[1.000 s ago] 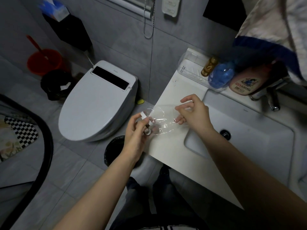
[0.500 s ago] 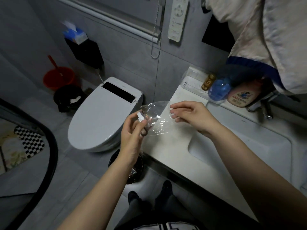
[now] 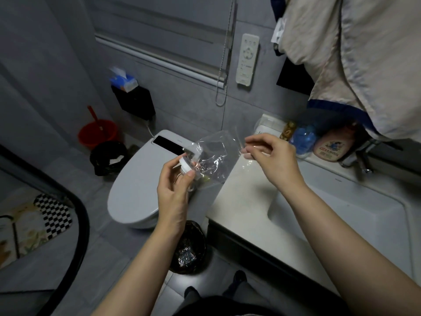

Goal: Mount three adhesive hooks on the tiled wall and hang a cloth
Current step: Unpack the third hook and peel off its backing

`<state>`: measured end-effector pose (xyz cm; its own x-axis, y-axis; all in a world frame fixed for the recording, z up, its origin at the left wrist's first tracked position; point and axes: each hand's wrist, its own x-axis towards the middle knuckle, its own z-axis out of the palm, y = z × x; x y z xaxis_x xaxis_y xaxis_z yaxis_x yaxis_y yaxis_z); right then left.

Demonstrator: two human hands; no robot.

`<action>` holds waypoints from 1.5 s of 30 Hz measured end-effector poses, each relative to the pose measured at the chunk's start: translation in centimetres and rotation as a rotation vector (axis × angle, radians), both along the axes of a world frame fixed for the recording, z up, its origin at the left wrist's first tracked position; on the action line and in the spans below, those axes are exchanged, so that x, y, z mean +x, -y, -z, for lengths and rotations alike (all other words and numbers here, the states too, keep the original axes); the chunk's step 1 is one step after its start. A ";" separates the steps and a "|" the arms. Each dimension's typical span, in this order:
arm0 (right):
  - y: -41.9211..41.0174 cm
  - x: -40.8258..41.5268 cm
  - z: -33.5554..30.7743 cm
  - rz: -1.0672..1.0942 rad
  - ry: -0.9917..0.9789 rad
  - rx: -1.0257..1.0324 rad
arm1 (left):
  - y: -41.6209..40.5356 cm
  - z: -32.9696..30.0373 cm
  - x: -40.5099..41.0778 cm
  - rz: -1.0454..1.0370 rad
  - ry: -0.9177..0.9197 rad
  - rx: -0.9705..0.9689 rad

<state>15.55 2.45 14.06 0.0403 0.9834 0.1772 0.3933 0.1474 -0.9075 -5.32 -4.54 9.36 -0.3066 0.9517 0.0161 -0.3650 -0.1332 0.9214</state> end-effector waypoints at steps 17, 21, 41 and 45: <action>1.3 -4.2 -2.0 -0.018 -0.200 -0.147 | 3.3 -1.1 -2.4 0.074 0.006 0.056; 1.9 -5.6 -3.9 -0.210 -0.433 -0.343 | 3.9 -1.0 -2.1 0.071 0.073 0.065; 2.4 -7.2 -9.3 -0.182 0.258 0.167 | 3.8 -3.1 -1.2 -0.022 0.456 0.097; 2.7 -7.1 -7.9 0.018 0.332 0.309 | 3.3 -3.5 -1.8 -0.139 0.534 0.094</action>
